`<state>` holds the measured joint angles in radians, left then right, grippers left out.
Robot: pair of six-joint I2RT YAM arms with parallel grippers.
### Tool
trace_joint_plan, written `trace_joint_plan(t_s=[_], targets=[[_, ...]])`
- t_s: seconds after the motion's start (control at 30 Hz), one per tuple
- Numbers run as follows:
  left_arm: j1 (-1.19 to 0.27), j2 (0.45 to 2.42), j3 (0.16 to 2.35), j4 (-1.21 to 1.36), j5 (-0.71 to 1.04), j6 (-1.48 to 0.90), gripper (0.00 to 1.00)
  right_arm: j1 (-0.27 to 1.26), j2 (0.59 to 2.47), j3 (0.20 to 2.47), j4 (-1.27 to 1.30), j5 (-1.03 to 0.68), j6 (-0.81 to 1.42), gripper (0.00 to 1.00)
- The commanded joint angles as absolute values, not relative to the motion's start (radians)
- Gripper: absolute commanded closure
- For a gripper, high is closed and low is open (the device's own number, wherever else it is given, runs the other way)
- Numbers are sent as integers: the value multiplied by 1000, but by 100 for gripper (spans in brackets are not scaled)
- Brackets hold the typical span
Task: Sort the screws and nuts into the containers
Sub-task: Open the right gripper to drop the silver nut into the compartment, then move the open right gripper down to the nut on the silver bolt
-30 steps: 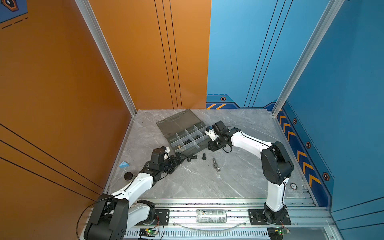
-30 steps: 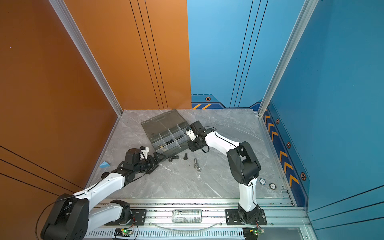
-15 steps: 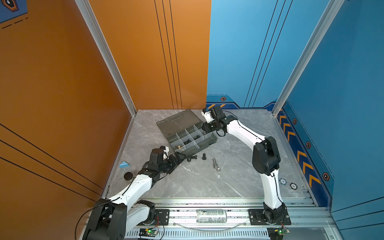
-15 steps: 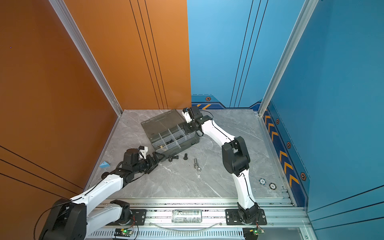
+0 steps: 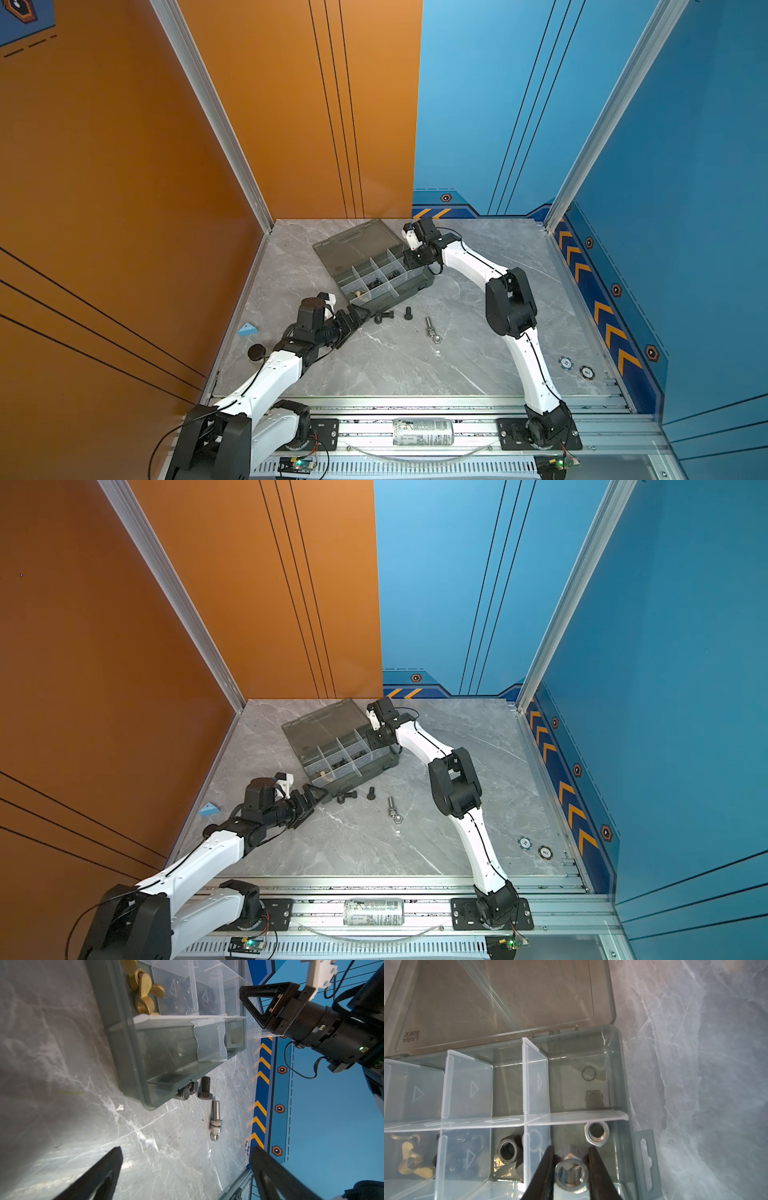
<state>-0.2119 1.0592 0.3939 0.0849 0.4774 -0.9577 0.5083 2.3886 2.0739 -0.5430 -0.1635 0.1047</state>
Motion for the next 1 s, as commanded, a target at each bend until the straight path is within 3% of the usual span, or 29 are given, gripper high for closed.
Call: trace_joint_plan(t_s=[0.0,0.1,0.2,0.5,0.97], targets=[[-201,1051,408,70,497,-932,2,504,2392,2102,-581,-136,116,83],[-201,1055,408,74,498,-934,2,505,2383,2100,-592,-110,125,63],[-201,1057,410,72,499,-934,2,502,2363,2098,-606,-111,127,57],[-198,1047,409,75,501,-932,2,499,2206,1991,-629,-160,87,53],[-186,1035,395,87,503,-937,2,519,1827,1442,-676,-213,112,50]])
